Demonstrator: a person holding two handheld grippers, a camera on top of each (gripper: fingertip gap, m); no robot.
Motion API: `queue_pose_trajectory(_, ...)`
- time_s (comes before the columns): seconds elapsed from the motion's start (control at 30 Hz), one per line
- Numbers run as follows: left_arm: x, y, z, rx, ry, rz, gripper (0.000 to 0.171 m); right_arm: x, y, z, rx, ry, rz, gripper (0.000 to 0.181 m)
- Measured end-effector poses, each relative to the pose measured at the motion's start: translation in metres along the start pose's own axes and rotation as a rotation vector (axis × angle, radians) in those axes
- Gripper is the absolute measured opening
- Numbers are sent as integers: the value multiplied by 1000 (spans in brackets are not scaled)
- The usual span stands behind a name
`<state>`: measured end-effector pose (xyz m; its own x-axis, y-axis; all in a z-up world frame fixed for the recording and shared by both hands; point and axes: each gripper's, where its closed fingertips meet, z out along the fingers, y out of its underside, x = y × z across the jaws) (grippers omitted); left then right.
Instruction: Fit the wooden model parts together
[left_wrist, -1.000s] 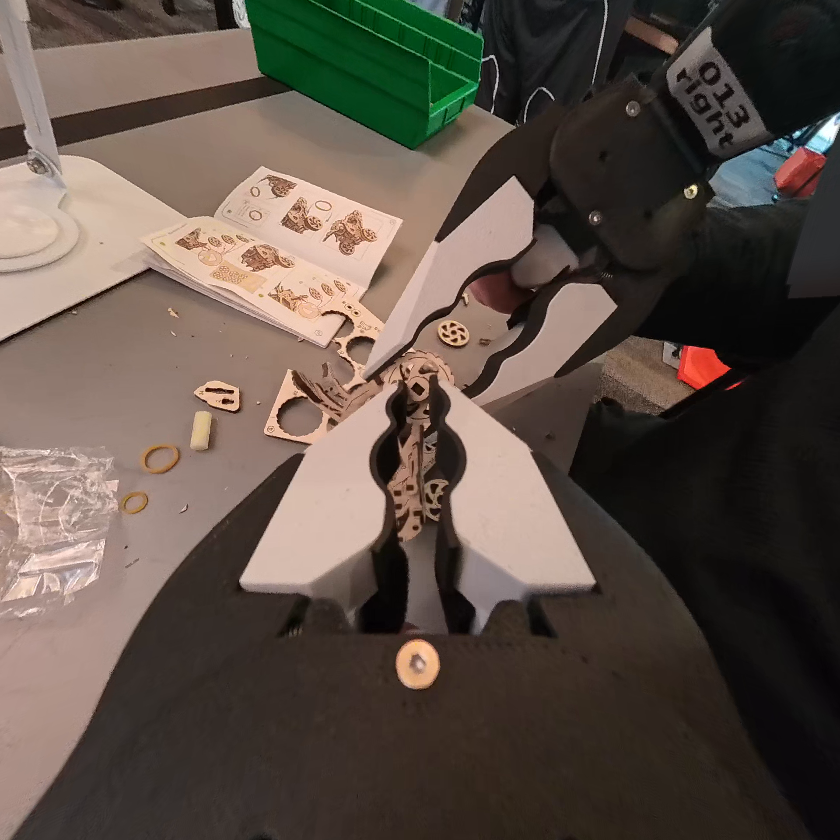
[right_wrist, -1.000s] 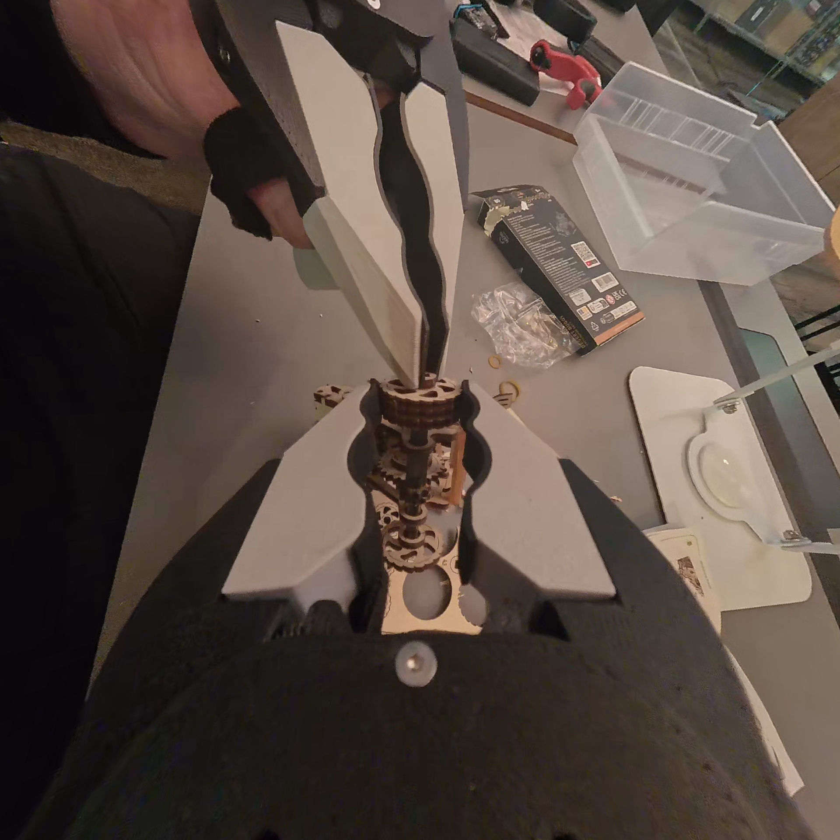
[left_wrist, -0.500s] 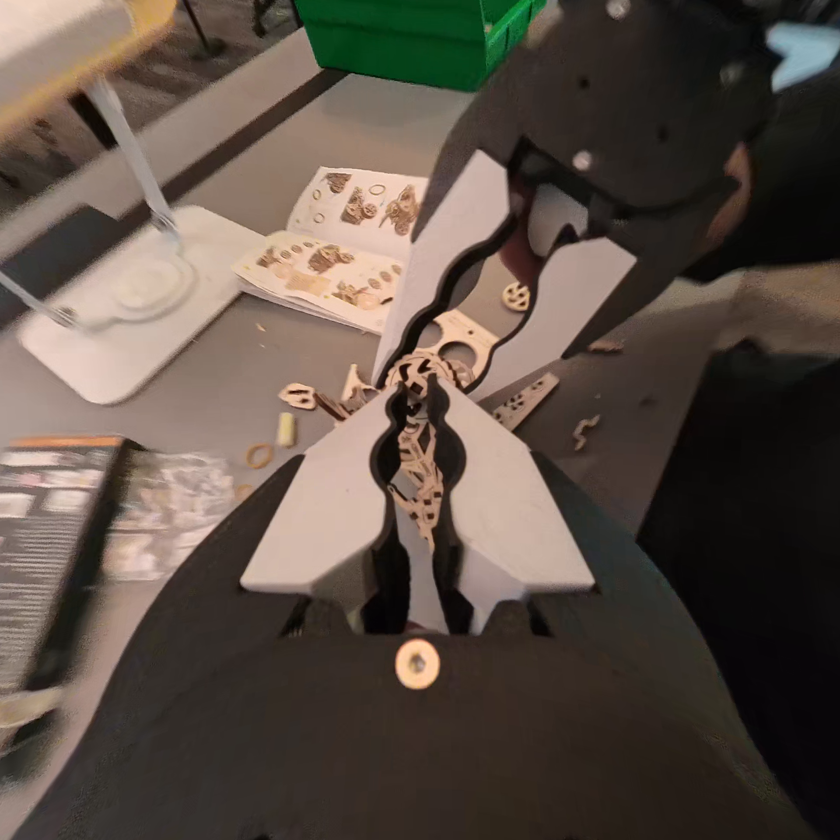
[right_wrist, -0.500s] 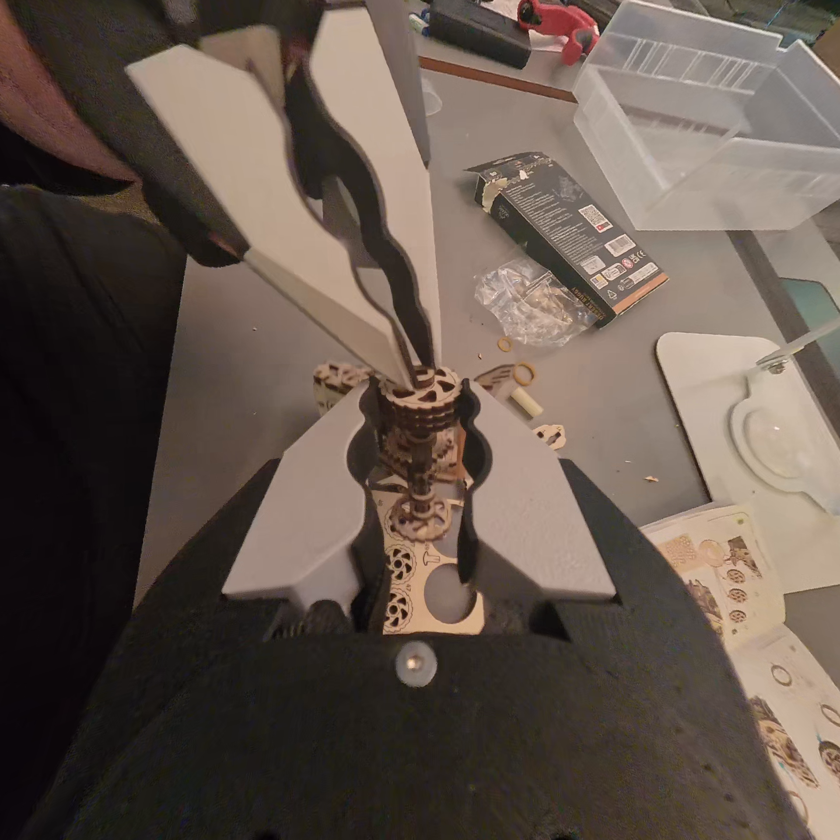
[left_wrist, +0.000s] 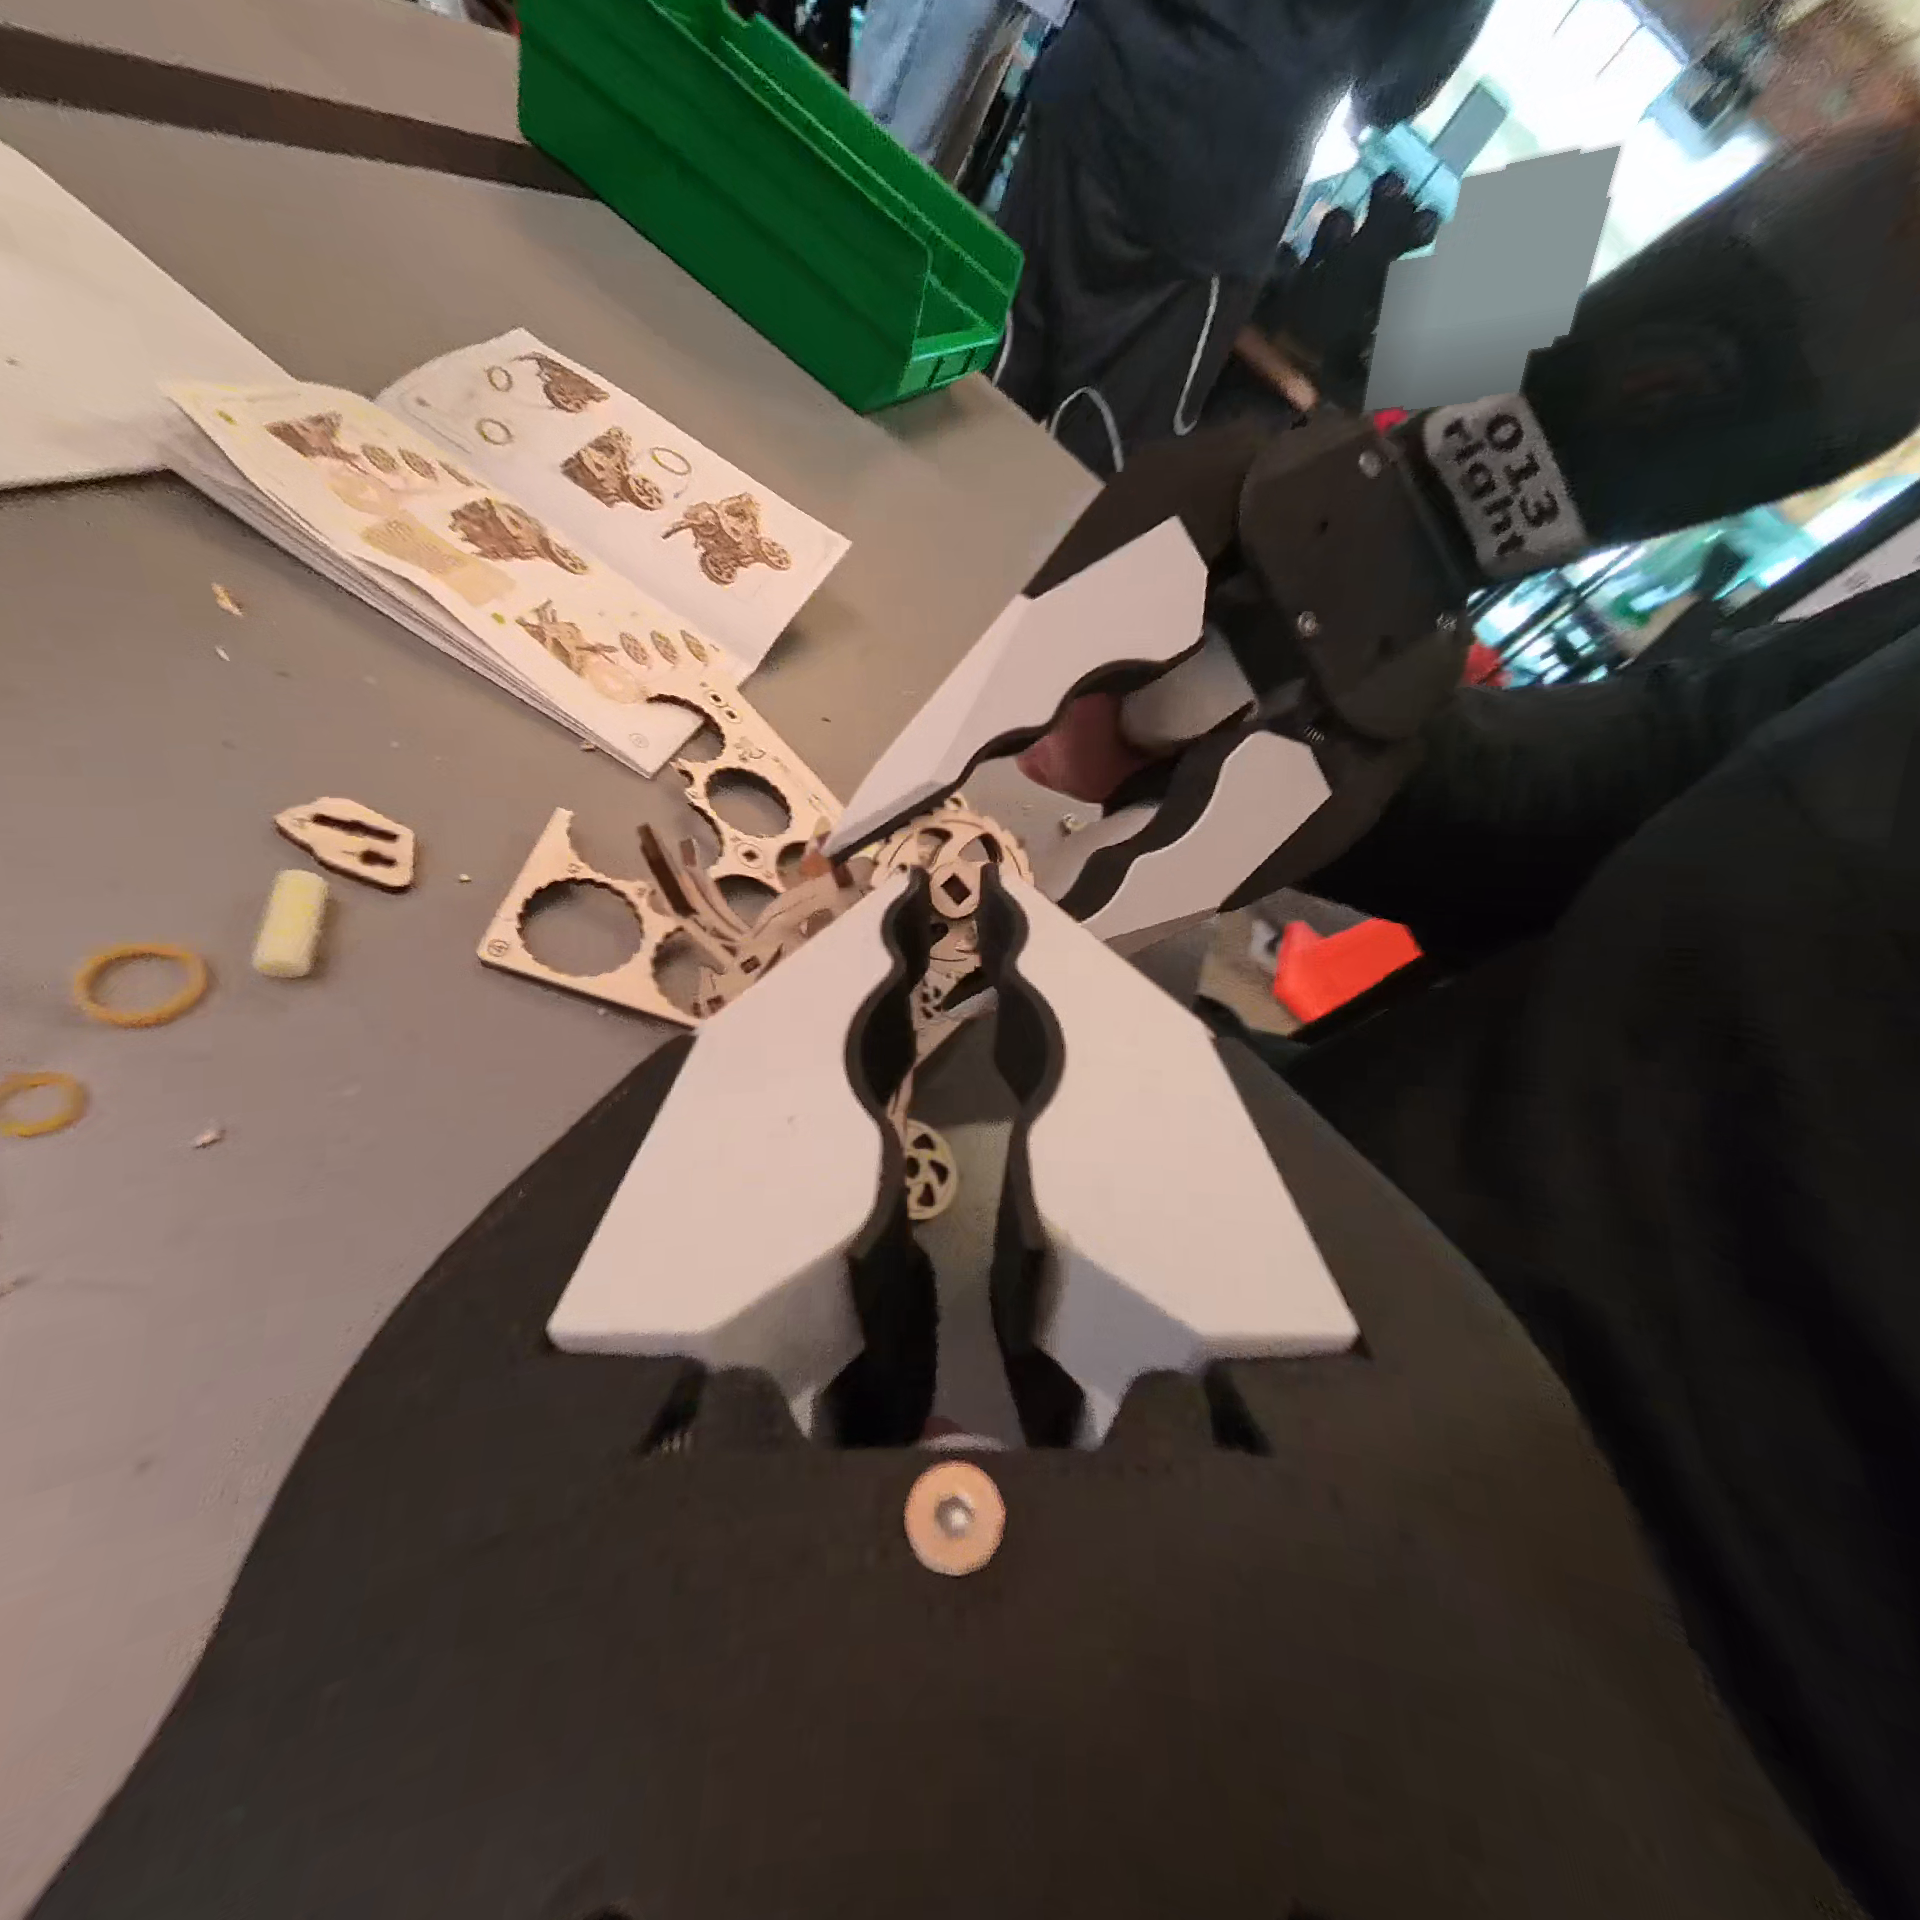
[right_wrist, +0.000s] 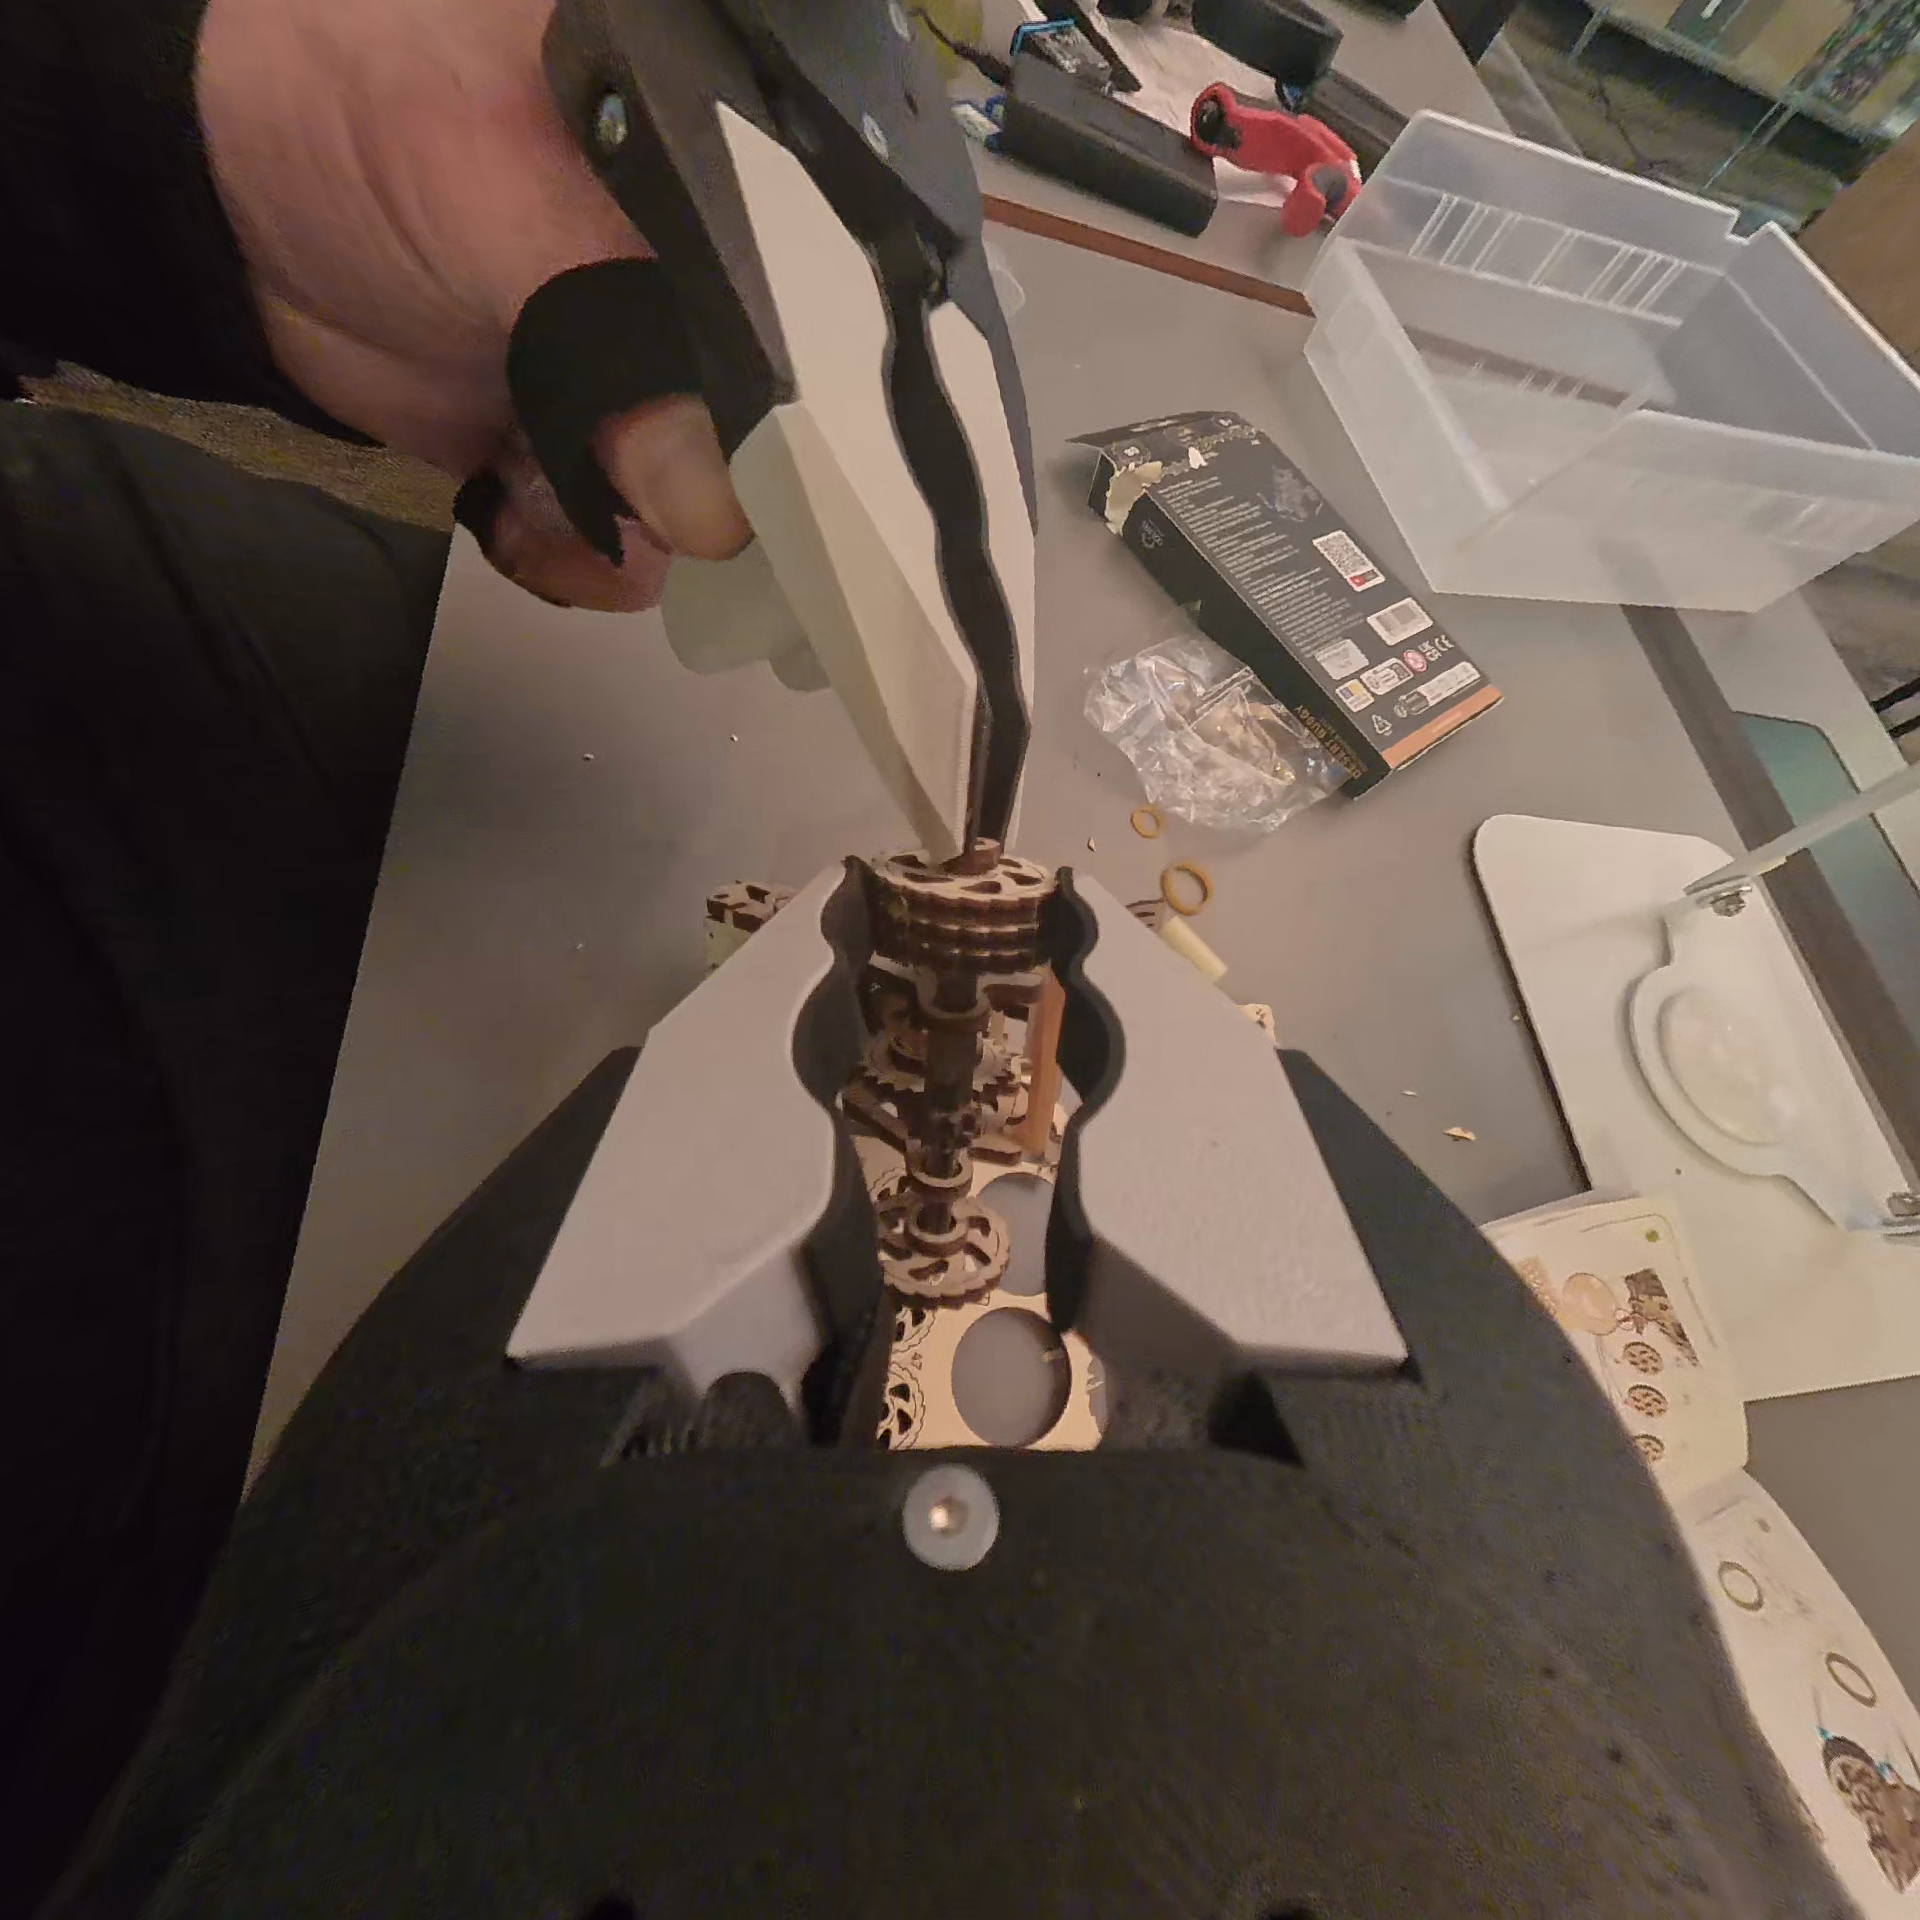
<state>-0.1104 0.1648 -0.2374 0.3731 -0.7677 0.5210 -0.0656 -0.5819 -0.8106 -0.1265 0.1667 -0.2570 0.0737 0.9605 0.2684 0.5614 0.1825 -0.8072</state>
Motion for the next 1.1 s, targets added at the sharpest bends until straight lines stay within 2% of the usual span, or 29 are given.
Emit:
queue_pose_trajectory(0.1, -2, 2, 2, 9, 4, -19, 6, 0, 3, 1, -15, 1, -13, 32)
queue_pose_trajectory(0.23, -4, 4, 4, -118, -188, 328, 6, 0, 6, 3, -25, -8, 35, 32)
queue_pose_trajectory(0.33, -6, 7, 4, -157, -311, 497, 6, 0, 9, 6, -37, -10, 49, 32)
queue_pose_trajectory(0.4, -6, 8, 5, -157, -339, 545, 6, -1, 9, 5, -32, -15, 44, 32)
queue_pose_trajectory(0.57, -5, 5, 3, -73, -146, 216, 6, 2, 6, 3, -21, 25, -23, 32)
queue_pose_trajectory(0.67, -4, 4, 4, -55, -120, 184, 6, 1, 6, 2, -14, 19, -10, 32)
queue_pose_trajectory(0.7, -4, 5, 4, -57, -149, 229, 6, 2, 6, 3, -21, 18, -3, 32)
queue_pose_trajectory(0.83, -6, 9, 5, -223, -381, 687, 6, -2, 10, 6, -24, -17, 57, 32)
queue_pose_trajectory(0.87, -7, 9, 4, -231, -410, 728, 6, -2, 10, 6, -20, -21, 67, 32)
queue_pose_trajectory(0.9, -7, 8, 3, -227, -422, 730, 6, -1, 9, 7, -15, -22, 70, 32)
queue_pose_trajectory(0.97, -8, 7, 2, -190, -393, 629, 6, 0, 8, 7, -15, -3, 57, 33)
queue_pose_trajectory(1.1, -6, 6, 2, -83, -118, 177, 6, 0, 7, 4, -14, 26, -22, 32)
